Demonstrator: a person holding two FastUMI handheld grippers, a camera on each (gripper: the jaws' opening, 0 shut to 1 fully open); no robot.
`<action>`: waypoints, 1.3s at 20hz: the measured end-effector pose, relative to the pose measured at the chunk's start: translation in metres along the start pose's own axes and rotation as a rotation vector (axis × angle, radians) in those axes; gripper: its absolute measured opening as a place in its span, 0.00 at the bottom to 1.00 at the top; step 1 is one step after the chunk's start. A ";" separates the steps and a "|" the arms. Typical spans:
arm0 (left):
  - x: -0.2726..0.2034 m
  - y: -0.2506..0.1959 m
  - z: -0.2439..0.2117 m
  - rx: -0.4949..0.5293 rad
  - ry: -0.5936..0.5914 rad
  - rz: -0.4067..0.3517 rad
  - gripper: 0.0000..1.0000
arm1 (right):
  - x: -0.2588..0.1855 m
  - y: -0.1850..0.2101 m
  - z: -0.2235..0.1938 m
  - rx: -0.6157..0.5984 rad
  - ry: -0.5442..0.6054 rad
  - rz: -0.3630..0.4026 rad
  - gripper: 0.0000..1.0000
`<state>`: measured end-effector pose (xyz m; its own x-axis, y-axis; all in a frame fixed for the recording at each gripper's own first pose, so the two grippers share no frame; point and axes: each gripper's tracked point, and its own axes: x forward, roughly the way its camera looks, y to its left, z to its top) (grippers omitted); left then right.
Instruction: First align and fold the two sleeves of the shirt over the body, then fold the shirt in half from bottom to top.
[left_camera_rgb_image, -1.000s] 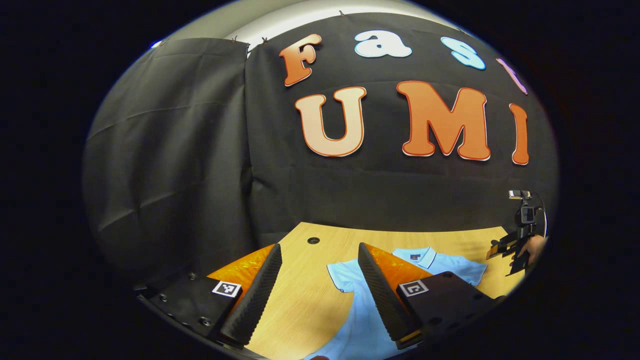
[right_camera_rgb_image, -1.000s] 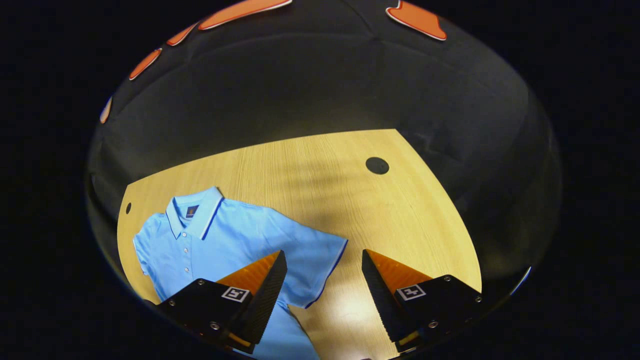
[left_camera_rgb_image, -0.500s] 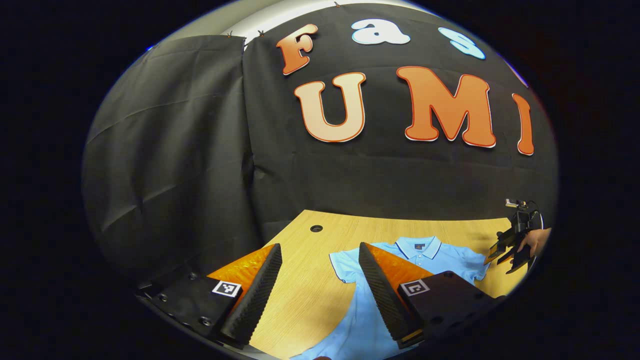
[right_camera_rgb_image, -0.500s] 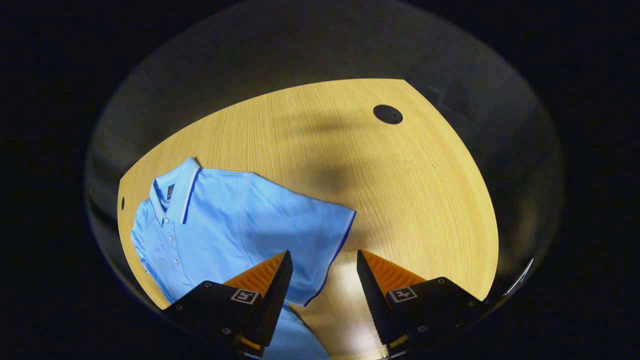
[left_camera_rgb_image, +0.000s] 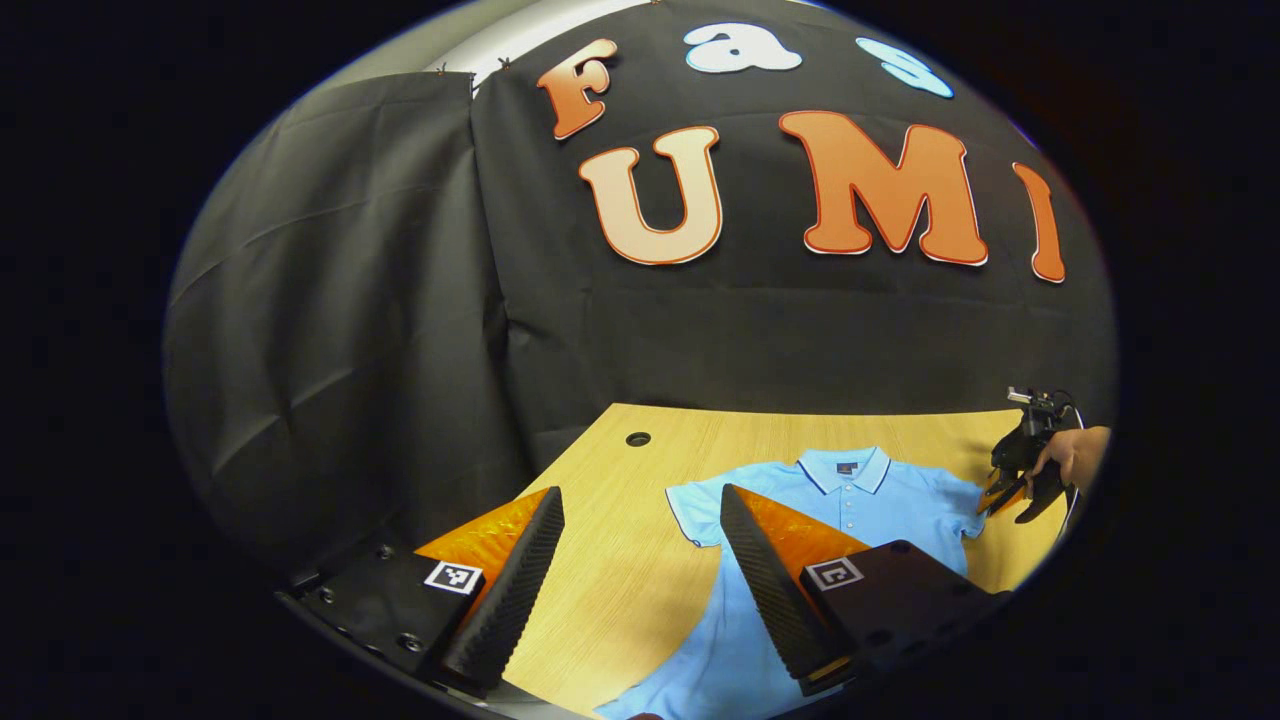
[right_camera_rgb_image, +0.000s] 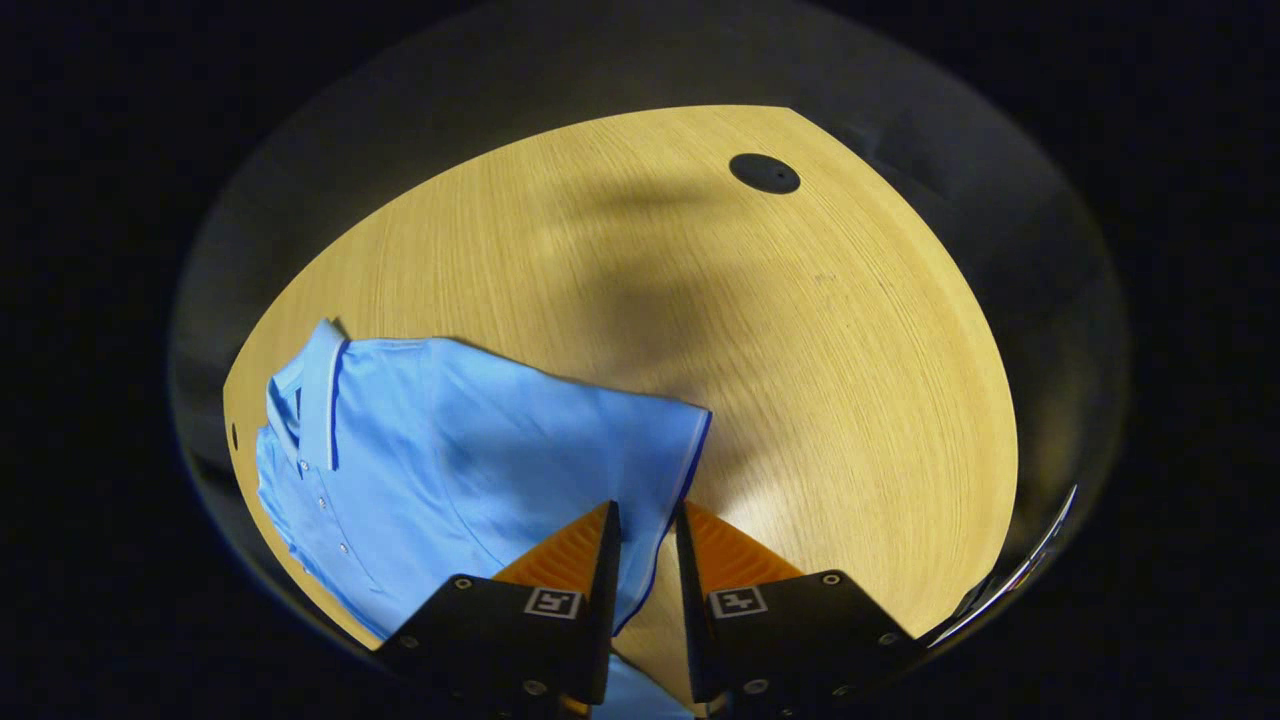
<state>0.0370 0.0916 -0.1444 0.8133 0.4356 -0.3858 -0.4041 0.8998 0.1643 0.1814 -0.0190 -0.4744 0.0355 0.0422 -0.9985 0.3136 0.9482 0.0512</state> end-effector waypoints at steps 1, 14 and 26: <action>-0.001 0.000 0.001 0.002 0.001 0.001 1.00 | -0.001 0.002 -0.001 0.013 0.011 -0.001 0.27; -0.006 0.004 -0.009 0.000 0.015 0.002 1.00 | -0.039 0.066 0.003 0.012 -0.011 0.309 0.04; 0.001 -0.002 -0.016 -0.042 0.031 -0.070 1.00 | -0.079 0.147 -0.027 -0.065 0.008 0.540 0.16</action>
<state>0.0316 0.0902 -0.1598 0.8269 0.3705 -0.4231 -0.3646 0.9260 0.0982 0.1988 0.1257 -0.3881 0.1681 0.5308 -0.8307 0.1933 0.8086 0.5558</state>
